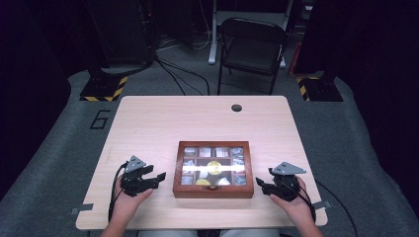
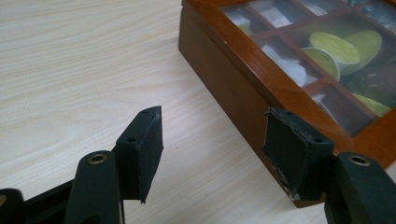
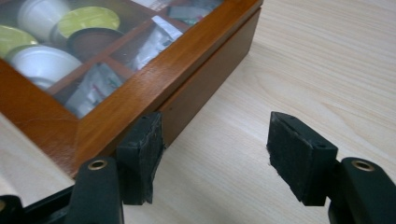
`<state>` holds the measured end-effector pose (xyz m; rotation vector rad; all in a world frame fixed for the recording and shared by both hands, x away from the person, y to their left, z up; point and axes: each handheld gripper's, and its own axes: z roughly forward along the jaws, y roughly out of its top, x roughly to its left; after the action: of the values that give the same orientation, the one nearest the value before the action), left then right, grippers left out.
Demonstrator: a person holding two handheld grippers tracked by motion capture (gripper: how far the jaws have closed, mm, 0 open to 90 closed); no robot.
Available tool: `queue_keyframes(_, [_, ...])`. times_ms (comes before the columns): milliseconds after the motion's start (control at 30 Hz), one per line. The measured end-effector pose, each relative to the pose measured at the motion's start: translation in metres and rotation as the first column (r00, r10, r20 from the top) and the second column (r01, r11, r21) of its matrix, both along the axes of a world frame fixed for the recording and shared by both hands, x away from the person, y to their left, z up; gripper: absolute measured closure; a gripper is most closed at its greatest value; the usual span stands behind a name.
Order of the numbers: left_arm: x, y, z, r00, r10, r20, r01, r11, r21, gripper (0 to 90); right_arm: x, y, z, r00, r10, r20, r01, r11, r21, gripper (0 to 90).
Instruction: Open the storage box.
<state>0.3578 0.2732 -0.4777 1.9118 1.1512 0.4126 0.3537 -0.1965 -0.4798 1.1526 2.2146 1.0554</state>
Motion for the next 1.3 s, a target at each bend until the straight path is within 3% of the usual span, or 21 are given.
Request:
queue_keyframes(333, [-0.015, -0.008, 0.006, 0.9988, -0.035, 0.034, 0.035, 0.9994, -0.002, 37.4, -0.012, 0.005, 0.004, 0.9992, 0.040, 0.004, -0.040, 0.999, 0.032, 36.9])
queue_keyframes(533, [-0.023, -0.013, 0.007, 0.9977, -0.059, 0.034, 0.060, 0.9981, -0.016, 38.6, -0.019, 0.008, 0.005, 0.9977, 0.064, 0.023, -0.064, 0.998, 0.020, 39.0])
queue_keyframes(767, [-0.032, -0.021, 0.008, 0.9944, -0.101, 0.031, 0.102, 0.9946, -0.019, 40.2, -0.032, 0.009, 0.009, 0.9951, 0.090, 0.042, -0.091, 0.995, 0.040, 40.8])
queue_keyframes(900, [-0.034, -0.025, 0.007, 0.9926, -0.118, 0.028, 0.119, 0.9928, -0.018, 41.4, -0.036, 0.010, 0.009, 0.9934, 0.109, 0.037, -0.111, 0.992, 0.062, 43.1])
queue_keyframes(933, [-0.035, -0.028, 0.006, 0.9896, -0.139, 0.037, 0.139, 0.9903, 0.003, 41.3, -0.035, 0.012, 0.008, 0.9915, 0.127, 0.026, -0.129, 0.989, 0.069, 44.2])
queue_keyframes(1133, [-0.037, -0.038, 0.003, 0.9855, -0.167, 0.029, 0.166, 0.9856, 0.028, 39.5, -0.035, 0.017, 0.003, 0.9851, 0.172, -0.006, -0.171, 0.982, 0.077, 46.1])
queue_keyframes(1300, [-0.036, -0.042, -0.001, 0.9834, -0.181, 0.018, 0.180, 0.9830, 0.036, 39.6, -0.034, 0.024, -0.002, 0.9805, 0.196, -0.011, -0.195, 0.980, 0.039, 45.4])
